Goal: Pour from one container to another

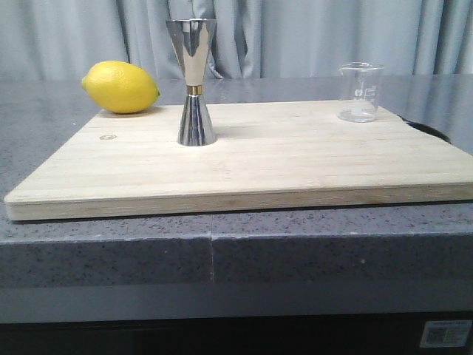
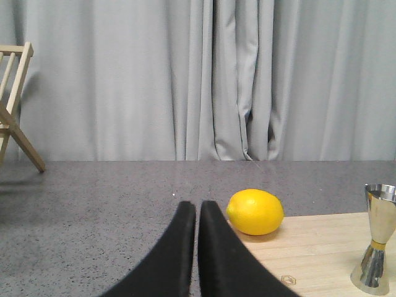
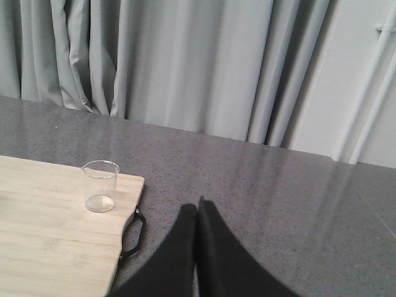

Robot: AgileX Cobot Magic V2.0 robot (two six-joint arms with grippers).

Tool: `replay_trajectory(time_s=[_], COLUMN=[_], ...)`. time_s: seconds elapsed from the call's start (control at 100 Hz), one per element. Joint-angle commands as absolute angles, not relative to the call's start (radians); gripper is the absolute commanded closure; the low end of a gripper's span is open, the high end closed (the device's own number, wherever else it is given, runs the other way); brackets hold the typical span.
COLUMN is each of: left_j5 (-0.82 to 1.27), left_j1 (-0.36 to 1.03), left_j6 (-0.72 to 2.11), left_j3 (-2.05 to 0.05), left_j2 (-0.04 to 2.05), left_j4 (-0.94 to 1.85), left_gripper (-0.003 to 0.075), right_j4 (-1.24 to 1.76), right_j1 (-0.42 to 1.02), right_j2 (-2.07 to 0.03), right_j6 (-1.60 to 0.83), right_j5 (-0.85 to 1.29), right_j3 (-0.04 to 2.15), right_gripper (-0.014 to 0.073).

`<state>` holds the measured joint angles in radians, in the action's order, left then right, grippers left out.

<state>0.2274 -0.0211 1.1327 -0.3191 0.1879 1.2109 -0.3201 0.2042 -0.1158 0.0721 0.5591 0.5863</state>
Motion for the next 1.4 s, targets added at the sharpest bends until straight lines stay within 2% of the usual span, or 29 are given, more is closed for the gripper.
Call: replay_trajectory(time_s=[0.0, 1.01, 1.09, 1.14, 1.29, 1.39], left_j5=[0.196, 0.196, 0.213, 0.220, 0.220, 0.198], left_j1=[-0.021, -0.009, -0.009, -0.009, -0.009, -0.009], left_j6=[1.128, 1.128, 1.121, 1.045, 0.490, 0.298], left_j3=[-0.343, -0.343, -0.343, -0.343, -0.337, -0.314], left_j2=[0.197, 0.197, 0.193, 0.189, 0.171, 0.147], left_j4=[1.237, 1.238, 1.160, 1.065, 0.656, 0.455], left_gripper=[0.0739, 0.0739, 0.0739, 0.0739, 0.0739, 0.0739], right_j4=[-0.332, -0.332, -0.332, -0.332, -0.332, -0.332], right_j1=[0.202, 0.202, 0.202, 0.202, 0.202, 0.202], right_j2=[-0.131, -0.131, -0.131, -0.131, -0.131, -0.131], right_j6=[0.063, 0.063, 0.063, 0.063, 0.063, 0.063], right_j5=[0.489, 0.489, 0.489, 0.489, 0.489, 0.489], right_j3=[0.609, 0.609, 0.609, 0.609, 0.609, 0.609], right_gripper=[0.0652, 0.0652, 0.0652, 0.0652, 0.0652, 0.0652])
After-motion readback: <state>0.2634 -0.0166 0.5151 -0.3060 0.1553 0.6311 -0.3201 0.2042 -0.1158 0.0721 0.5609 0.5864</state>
